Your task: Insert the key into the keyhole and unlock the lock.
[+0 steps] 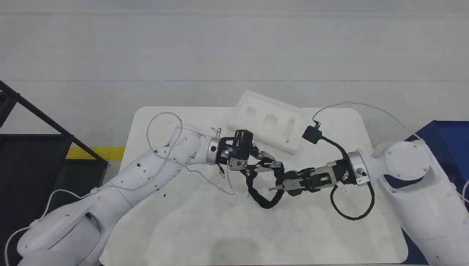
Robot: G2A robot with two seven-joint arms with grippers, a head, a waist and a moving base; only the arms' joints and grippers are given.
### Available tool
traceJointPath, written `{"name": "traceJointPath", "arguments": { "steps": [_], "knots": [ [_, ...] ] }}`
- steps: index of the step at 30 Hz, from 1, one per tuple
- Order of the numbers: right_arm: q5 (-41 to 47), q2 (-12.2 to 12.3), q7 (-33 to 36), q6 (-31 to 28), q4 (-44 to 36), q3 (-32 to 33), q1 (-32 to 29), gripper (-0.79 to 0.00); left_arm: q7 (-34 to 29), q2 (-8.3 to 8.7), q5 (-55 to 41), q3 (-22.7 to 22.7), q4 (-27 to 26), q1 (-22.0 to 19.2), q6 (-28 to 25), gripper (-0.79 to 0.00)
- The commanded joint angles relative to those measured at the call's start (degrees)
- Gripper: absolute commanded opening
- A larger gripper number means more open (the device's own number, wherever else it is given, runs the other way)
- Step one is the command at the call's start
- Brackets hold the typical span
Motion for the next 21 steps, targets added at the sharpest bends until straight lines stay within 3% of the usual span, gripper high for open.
{"name": "traceJointPath", "arguments": {
  "steps": [1,9,21],
  "knots": [
    [-1.1,0.2,-2.0,0.6,-1.7,1.1,-0.9,-0.785,-4.2,0.63,0.0,-1.4,-1.4,1.1,1.4,-0.785],
    [-9.4,1.2,-11.6,4.7,-9.0,5.0,-5.6,-0.785,-18.3,2.77,-2.1,-6.5,-10.6,5.8,3.5,-0.785],
    [-17.2,1.9,-16.1,7.6,-13.3,5.9,-8.6,-0.785,-24.8,3.57,-4.2,-10.3,-15.9,8.9,2.6,-0.785]
  ]
}}
